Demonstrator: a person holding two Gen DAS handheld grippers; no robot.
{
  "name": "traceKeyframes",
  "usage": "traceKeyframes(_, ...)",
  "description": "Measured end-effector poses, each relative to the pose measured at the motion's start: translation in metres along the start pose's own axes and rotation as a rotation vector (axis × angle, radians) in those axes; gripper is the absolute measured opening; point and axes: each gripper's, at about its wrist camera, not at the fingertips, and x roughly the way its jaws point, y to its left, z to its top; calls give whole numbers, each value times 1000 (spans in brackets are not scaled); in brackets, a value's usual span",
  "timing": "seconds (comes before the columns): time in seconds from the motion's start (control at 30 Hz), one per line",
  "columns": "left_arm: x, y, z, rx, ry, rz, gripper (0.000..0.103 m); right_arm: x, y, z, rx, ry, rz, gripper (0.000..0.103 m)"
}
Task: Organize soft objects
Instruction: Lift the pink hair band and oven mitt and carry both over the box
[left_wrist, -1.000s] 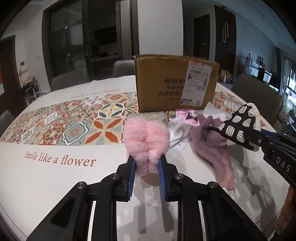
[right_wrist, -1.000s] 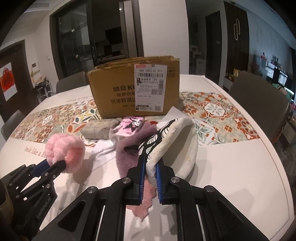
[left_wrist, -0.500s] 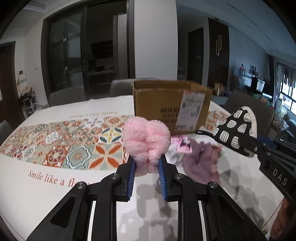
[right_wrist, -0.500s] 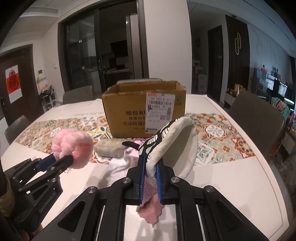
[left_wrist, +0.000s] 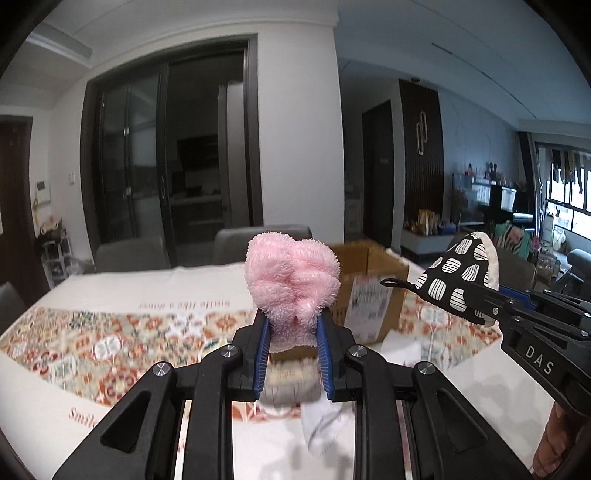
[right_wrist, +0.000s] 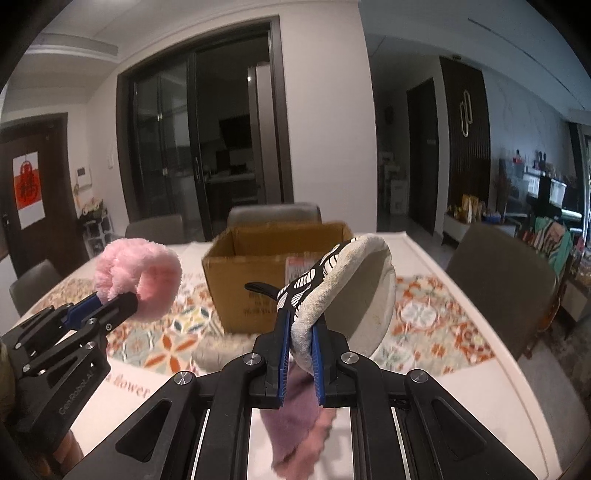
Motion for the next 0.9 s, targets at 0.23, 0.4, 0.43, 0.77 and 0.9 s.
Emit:
traceKeyframes(0.23, 15, 3, 23, 21, -51, 10, 24, 6, -1, 23, -13, -71, 20, 13)
traceKeyframes(0.4, 35, 0, 36, 31, -63, 11, 24, 23, -3, 35, -23, -79, 41, 13)
traceKeyframes(0.43, 39, 0, 38, 33, -65, 13, 24, 27, -4, 37, -25, -78, 44, 13)
traceKeyframes(0.77, 83, -9, 55, 63, -63, 39, 24, 64, -10, 56, -50, -76, 55, 13)
traceKeyframes(0.9, 101, -12, 60, 69, -57, 45, 24, 79, -12, 63, -72, -79, 63, 13)
